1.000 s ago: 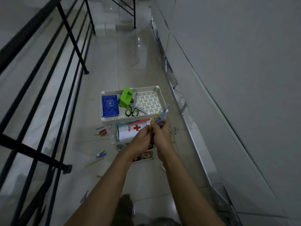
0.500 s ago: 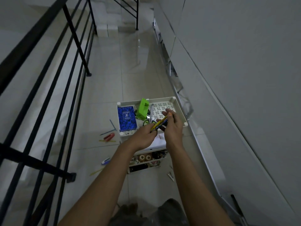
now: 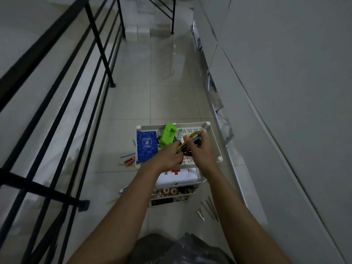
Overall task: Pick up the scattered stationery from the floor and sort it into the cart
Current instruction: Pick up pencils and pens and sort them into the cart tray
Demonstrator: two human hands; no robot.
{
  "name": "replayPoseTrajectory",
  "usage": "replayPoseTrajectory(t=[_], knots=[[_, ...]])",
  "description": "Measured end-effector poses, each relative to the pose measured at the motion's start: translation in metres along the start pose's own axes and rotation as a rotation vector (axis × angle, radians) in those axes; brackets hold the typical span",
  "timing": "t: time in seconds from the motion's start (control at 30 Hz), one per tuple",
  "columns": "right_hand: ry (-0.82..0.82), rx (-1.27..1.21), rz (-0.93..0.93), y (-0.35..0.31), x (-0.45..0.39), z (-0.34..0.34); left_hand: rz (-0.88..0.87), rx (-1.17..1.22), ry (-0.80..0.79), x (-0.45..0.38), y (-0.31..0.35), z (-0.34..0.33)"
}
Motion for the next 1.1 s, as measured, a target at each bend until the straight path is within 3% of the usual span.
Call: replayPoseTrajectory(t=[0.13, 0.33, 0.53, 0.87, 0.97, 1.1], knots=[[-0.031, 0.127, 0.002, 0.010, -0.012, 0.000, 0.018, -0.036, 0.024, -0.006, 0.005, 0.002], [0.036, 0.043, -0.130, 0.044, -0.016, 0.007, 0.022, -0.033, 0.097, -0.015, -0.016, 0.011], [-0.015, 0.039, -0.250, 0.067, -0.014, -0.001, 0.052, -0.007, 0.170, -0.013, -0.048, 0.012], [-0.229, 0.520, -0.054, 0.077, -0.016, -0.014, 0.091, -0.036, 0.225, -0.010, -0.066, 0.017], [-0.345, 0.779, 0.020, 0.080, -0.013, -0.019, 0.086, -0.098, 0.240, -0.007, -0.070, 0.021], [-0.356, 0.960, 0.023, 0.080, -0.003, -0.022, 0.075, -0.134, 0.256, -0.003, -0.075, 0.021]])
Point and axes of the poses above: each hand's wrist, its own x-axis away from the middle knuckle, its own z-axis out of the back of the hand, y = z × x, the point moved 5 cm from there along -x, towards the middle knuckle, and after that the axes turned 10 degrees about z, right-handed, at the moved point
